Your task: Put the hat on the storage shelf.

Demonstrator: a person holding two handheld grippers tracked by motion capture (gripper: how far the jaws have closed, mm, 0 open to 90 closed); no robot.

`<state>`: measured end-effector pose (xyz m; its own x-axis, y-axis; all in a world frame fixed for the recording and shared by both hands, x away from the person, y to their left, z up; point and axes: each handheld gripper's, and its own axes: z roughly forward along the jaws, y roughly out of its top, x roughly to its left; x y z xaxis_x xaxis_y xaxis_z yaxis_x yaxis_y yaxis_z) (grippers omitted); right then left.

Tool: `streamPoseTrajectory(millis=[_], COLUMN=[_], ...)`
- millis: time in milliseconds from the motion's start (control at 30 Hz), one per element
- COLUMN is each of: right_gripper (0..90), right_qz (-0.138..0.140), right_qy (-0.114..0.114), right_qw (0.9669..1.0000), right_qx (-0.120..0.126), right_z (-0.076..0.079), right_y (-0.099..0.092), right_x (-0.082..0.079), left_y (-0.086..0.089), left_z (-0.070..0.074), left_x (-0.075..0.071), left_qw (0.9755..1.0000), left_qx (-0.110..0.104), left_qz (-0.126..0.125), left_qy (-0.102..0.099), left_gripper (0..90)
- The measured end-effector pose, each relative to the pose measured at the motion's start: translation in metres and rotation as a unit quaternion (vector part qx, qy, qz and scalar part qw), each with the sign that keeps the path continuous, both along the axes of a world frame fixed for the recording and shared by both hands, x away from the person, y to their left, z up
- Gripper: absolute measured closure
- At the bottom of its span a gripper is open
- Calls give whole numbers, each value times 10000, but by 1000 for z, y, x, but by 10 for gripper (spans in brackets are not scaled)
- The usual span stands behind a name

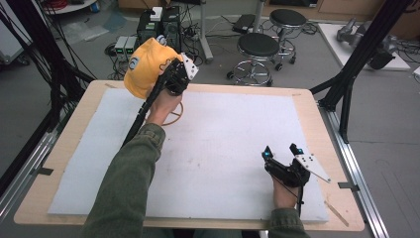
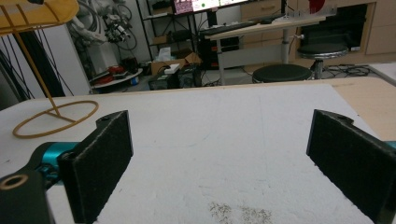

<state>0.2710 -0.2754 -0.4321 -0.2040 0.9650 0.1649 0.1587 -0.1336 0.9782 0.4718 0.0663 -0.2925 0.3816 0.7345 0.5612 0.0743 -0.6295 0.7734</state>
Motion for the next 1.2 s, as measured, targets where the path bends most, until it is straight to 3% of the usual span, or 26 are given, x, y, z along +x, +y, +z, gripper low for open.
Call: streamPoseTrajectory(millis=[233, 367, 533, 767, 1000, 1200], right_gripper=[58, 58, 58, 58, 58, 59], right_qz=[-19, -23, -25, -16, -13, -13], right_qy=[-2, -11, -7, 5, -1, 13], right_qw=[10000, 10000, 10000, 10000, 10000, 10000], right_qx=[13, 7, -1, -6, 5, 7], right_z=[0, 0, 0, 0, 0, 0], right_y=[0, 0, 1, 0, 1, 0], right_x=[0, 0, 0, 0, 0, 0], left_y=[4, 4, -5, -13, -6, 5], left_z=[-6, -8, -11, -3, 13, 26], left_x=[-3, -4, -8, -19, -27, -32], left_qw=[9999, 9998, 9998, 9979, 9925, 9844], left_qx=[-36, -160, -39, -229, -882, -1462], left_qz=[-81, -121, -207, -400, -565, -708], left_qy=[70, 81, -54, -455, -630, -679], left_gripper=[851, 801, 709, 578, 457, 351])
